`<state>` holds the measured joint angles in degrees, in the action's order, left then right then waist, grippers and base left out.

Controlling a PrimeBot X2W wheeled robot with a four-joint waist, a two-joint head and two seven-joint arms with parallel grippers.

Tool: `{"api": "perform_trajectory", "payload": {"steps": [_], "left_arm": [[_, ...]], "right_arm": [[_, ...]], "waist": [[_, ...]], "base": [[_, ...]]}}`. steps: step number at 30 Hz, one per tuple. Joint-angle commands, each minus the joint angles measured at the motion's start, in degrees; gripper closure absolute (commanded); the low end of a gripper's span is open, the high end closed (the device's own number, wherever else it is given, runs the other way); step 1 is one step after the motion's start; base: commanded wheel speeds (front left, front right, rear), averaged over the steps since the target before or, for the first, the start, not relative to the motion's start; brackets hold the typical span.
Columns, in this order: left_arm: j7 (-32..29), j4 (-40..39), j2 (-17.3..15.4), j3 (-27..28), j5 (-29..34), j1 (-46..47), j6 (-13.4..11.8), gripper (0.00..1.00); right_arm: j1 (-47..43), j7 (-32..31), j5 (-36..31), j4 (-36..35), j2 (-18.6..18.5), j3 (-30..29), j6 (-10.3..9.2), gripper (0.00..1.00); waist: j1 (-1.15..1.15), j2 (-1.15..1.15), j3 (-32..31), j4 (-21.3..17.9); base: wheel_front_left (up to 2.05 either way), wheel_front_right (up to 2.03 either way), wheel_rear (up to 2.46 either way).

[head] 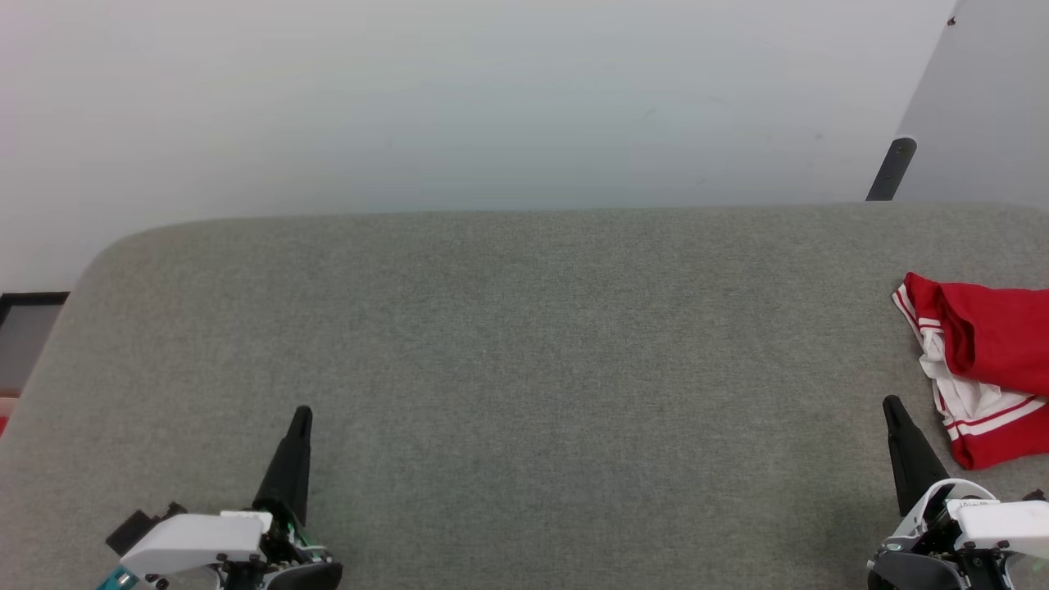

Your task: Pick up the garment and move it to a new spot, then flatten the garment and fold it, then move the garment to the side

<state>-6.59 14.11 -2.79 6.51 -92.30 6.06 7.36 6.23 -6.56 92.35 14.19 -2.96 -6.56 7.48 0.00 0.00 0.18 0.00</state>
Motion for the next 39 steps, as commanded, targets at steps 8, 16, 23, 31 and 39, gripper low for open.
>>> {"api": "perform_trajectory", "payload": {"steps": [8, 16, 23, 31, 39], "left_arm": [[-0.11, 0.08, 0.00, 0.01, -0.20, 0.57, 0.31, 1.00], [-0.11, 0.08, 0.00, 0.01, -0.21, 0.57, 0.30, 1.00], [-0.11, 0.08, 0.00, 0.01, -0.21, 0.57, 0.30, 1.00], [-0.11, 0.07, 0.00, 0.00, -0.21, 0.56, 0.31, 1.00], [-0.10, 0.07, 0.00, 0.00, -0.21, 0.56, 0.31, 1.00]], "right_arm": [[0.20, 0.04, 0.12, -0.02, 0.21, 0.03, 0.02, 1.00], [0.20, 0.04, 0.12, -0.02, 0.21, 0.03, 0.02, 1.00], [0.20, 0.04, 0.13, -0.02, 0.21, 0.04, 0.02, 1.00], [0.20, 0.04, 0.13, -0.02, 0.21, 0.04, 0.02, 1.00], [0.20, 0.05, 0.13, -0.02, 0.21, 0.04, 0.02, 1.00]], "waist": [[0.00, 0.00, 0.00, 0.00], [0.00, 0.00, 0.00, 0.00], [0.00, 0.00, 0.00, 0.00], [0.00, 0.00, 0.00, 0.00], [0.00, 0.00, 0.00, 0.00]], "base": [[0.00, 0.00, 0.00], [0.00, 0.00, 0.00], [0.00, 0.00, 0.00], [0.00, 0.00, 0.00], [0.00, 0.00, 0.00]]}}
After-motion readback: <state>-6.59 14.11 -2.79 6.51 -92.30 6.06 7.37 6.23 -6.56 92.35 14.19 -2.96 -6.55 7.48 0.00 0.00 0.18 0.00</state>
